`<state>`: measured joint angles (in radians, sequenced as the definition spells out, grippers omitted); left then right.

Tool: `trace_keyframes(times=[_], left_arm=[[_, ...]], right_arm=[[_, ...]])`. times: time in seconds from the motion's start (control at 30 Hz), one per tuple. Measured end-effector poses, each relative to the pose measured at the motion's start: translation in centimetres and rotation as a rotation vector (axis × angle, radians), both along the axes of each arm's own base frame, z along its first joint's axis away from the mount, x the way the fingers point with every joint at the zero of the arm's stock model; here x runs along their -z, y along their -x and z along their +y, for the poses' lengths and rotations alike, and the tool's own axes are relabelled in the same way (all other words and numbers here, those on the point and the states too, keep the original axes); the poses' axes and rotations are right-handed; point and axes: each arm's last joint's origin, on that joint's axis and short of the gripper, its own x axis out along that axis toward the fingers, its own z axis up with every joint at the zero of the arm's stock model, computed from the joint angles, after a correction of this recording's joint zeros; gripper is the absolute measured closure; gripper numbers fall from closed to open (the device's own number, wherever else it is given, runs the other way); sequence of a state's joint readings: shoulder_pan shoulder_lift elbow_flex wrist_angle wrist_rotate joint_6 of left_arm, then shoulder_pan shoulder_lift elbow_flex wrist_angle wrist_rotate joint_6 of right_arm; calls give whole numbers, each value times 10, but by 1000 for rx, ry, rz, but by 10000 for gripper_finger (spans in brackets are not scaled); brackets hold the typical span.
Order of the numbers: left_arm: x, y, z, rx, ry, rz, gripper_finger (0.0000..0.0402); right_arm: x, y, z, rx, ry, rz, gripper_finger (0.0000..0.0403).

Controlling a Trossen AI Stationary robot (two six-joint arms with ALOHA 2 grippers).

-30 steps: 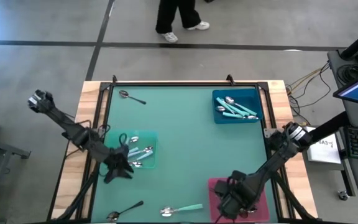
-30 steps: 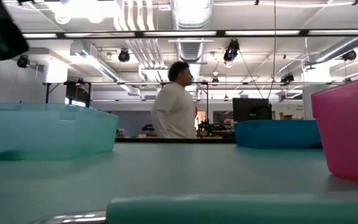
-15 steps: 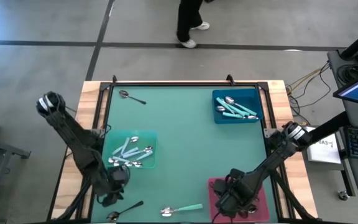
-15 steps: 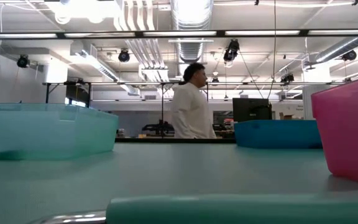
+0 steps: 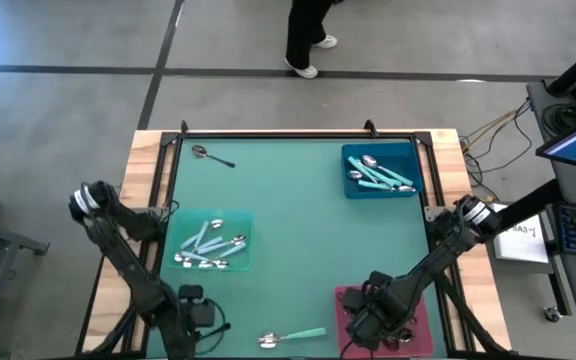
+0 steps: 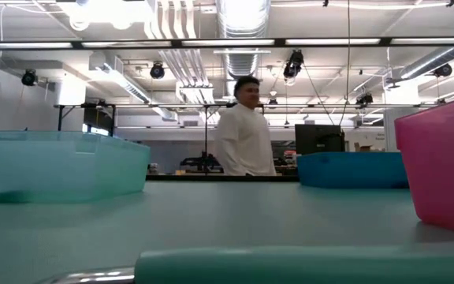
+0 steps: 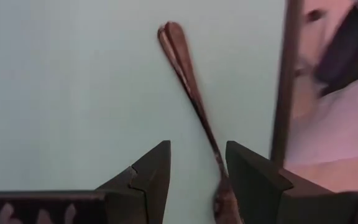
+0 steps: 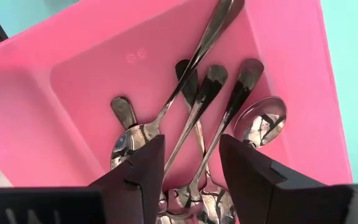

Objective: Sort silverware by color (type)
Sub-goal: Put the black spoon into the red bin

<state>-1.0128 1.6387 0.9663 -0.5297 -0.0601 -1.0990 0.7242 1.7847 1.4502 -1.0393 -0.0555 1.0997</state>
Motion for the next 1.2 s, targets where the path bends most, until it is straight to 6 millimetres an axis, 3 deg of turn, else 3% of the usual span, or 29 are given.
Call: trace_keyframes(times=[0.3, 0.53, 0.67, 0.77, 0.87, 1.0, 1.2], left_arm=[[17, -14, -38, 32, -111, 50, 263], [32, -17, -44, -41, -256, 113, 267], [42, -18, -46, -51, -256, 133, 299], [44, -18, -47, -67, -242, 153, 350], [44, -18, -47, -106, -227, 166, 392], [39, -18, -46, -140, -205, 159, 396], [9, -17, -39, -181, -147, 78, 399]], right_arm=[[0, 0, 0, 0, -1, -1, 264], [0, 0, 1, -2, -5, -7, 264], [0, 0, 2, -4, -7, -10, 264], [0, 0, 2, -4, -7, -11, 265], [0, 0, 2, -4, -8, -12, 269], [0, 0, 2, -5, -17, -7, 275], [-6, 3, 3, -7, -101, 41, 284]])
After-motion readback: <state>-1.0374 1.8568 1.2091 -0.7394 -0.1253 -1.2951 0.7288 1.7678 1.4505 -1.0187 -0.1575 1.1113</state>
